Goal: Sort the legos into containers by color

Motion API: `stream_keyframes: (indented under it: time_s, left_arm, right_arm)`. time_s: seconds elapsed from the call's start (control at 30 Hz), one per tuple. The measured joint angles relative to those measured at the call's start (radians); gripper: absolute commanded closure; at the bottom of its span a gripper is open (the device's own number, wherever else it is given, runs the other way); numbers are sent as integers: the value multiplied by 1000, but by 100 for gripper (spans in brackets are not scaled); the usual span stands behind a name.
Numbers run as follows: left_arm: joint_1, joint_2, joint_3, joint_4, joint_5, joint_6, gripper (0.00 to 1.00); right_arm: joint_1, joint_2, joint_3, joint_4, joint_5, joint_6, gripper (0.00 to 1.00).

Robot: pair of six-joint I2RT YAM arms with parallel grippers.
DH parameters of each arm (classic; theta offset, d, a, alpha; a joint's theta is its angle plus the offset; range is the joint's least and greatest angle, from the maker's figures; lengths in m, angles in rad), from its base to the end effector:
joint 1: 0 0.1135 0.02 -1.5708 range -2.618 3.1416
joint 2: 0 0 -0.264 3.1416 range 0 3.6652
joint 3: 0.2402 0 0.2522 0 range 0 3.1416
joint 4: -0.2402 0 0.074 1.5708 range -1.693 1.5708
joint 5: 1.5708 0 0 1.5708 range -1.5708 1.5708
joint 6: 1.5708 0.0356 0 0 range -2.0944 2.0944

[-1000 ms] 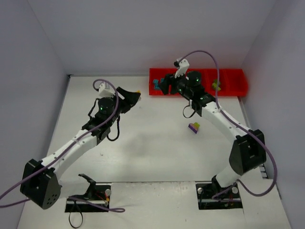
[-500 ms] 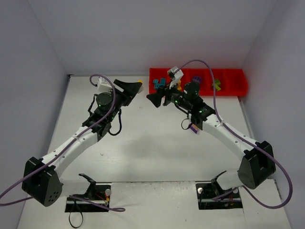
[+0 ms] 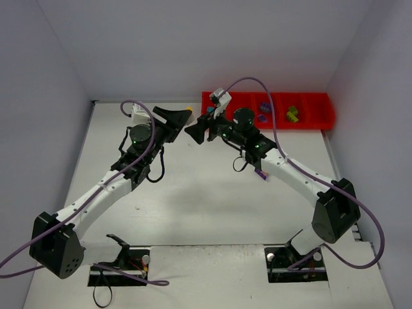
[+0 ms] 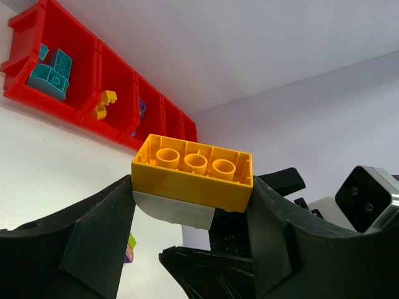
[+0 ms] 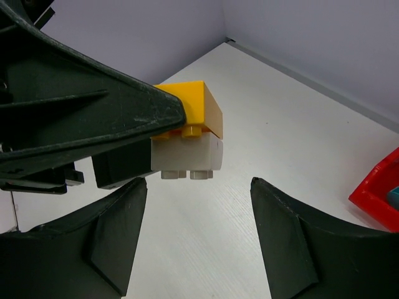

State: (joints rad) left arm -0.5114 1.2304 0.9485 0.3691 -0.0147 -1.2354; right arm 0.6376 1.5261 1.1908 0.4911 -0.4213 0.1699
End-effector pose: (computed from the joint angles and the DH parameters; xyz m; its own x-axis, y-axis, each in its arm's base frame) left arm 0.2558 -0.1429 0.3614 -0.4250 -0.8442 -0.3267 0.2286 0.2491 -0.9411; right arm 0.2842 0.2286 0.3698 -0.0238 0.1744 -0.9844 -0.8764 0.4701 0.1045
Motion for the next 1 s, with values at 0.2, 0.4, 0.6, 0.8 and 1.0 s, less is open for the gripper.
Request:
stream_keyframes:
  time_s: [0.2, 0.4, 0.6, 0.8, 1.0]
  left_arm:
    - [0, 0, 4, 0, 0, -4, 95]
    - [0, 0, 5, 0, 0, -5, 95]
    - [-4, 0, 6, 1, 0, -7, 95]
    - [-6, 0, 6, 2, -1, -7, 95]
    - [-6, 0, 6, -5, -5, -5, 95]
  right_arm:
    - [11, 23, 33, 10, 19, -18, 39]
    - [12, 28, 44, 23, 34, -26, 46]
    - [18, 43, 63, 32, 42, -32, 48]
    - [19, 53, 75, 40, 41, -40, 59]
    - [28, 58, 76, 44, 43, -57, 81]
